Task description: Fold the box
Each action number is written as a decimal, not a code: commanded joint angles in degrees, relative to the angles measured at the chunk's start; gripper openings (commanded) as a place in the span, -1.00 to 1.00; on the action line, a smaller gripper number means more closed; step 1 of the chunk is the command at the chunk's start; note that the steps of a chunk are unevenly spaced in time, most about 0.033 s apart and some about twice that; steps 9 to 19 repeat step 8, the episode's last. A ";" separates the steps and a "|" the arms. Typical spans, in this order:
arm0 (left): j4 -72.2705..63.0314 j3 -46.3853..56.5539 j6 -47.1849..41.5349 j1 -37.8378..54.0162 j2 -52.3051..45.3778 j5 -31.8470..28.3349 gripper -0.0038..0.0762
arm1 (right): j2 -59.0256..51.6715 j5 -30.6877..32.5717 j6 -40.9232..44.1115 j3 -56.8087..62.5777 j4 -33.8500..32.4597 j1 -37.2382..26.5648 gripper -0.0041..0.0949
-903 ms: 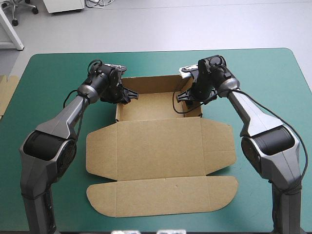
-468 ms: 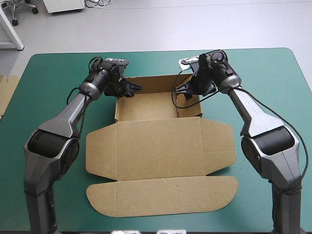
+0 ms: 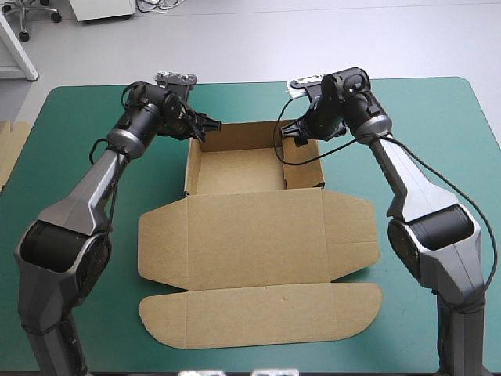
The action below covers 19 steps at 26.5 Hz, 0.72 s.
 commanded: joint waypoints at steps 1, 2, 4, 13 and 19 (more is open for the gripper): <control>1.70 -1.93 1.66 -0.31 -7.02 -1.47 0.14 | -6.36 0.02 -0.92 -2.02 0.00 -0.22 0.18; 1.84 -1.93 3.17 -0.31 -9.09 -1.09 0.03 | -8.07 0.02 -1.59 -2.02 0.00 -0.22 0.01; 1.93 -1.93 6.20 -0.31 -12.07 -0.25 -0.29 | -11.80 0.11 -2.13 -2.02 -0.78 -0.22 -0.45; 1.93 -1.37 10.47 -0.31 -18.85 1.06 -0.92 | -21.68 0.11 -2.42 3.58 -5.74 -0.22 -0.94; 1.93 -1.37 10.47 -0.31 -18.85 1.06 -0.92 | -21.68 0.11 -2.42 3.58 -5.74 -0.22 -0.94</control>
